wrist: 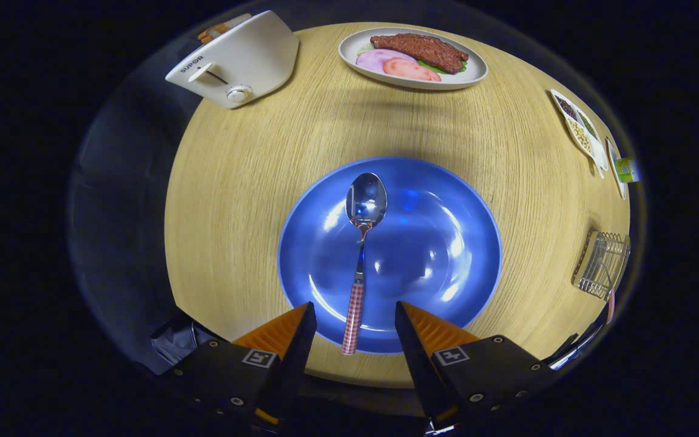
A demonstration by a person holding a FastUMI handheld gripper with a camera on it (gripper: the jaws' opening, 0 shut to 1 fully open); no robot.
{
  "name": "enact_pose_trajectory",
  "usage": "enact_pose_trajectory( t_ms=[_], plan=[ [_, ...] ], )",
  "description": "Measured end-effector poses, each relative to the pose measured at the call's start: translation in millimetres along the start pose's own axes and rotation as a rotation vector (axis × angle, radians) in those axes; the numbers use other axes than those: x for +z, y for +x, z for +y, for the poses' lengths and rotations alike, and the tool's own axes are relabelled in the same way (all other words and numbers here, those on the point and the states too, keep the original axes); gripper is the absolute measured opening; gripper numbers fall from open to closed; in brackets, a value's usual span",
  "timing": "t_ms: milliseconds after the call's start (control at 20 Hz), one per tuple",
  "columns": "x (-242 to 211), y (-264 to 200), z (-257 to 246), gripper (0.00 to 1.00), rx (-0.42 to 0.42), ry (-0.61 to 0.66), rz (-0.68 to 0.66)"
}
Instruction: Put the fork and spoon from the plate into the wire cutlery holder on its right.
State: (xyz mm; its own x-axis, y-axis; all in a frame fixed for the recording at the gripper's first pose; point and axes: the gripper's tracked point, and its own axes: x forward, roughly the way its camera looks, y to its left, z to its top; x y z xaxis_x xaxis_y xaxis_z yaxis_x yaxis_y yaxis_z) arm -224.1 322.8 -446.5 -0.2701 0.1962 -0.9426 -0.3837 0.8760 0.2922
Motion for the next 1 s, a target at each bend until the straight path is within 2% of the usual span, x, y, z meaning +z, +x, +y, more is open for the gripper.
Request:
enact_pose_trajectory(
  t_ms=[50, 150, 400, 600, 800, 1000],
  plan=[
    [0, 6, 1, 0.76, -0.007, 0.000, 0.010],
    [0, 15, 3, 0.63, -0.024, 0.001, 0.026],
    [5, 30, -5, 0.19, -0.101, -0.002, 0.018],
    [9, 28, -10, 0.08, -0.089, -0.017, -0.018],
    [7, -1, -28, 0.07, -0.056, 0.003, -0.048],
    [1, -49, -72, 0.07, -0.040, 0.051, -0.074]
  ],
)
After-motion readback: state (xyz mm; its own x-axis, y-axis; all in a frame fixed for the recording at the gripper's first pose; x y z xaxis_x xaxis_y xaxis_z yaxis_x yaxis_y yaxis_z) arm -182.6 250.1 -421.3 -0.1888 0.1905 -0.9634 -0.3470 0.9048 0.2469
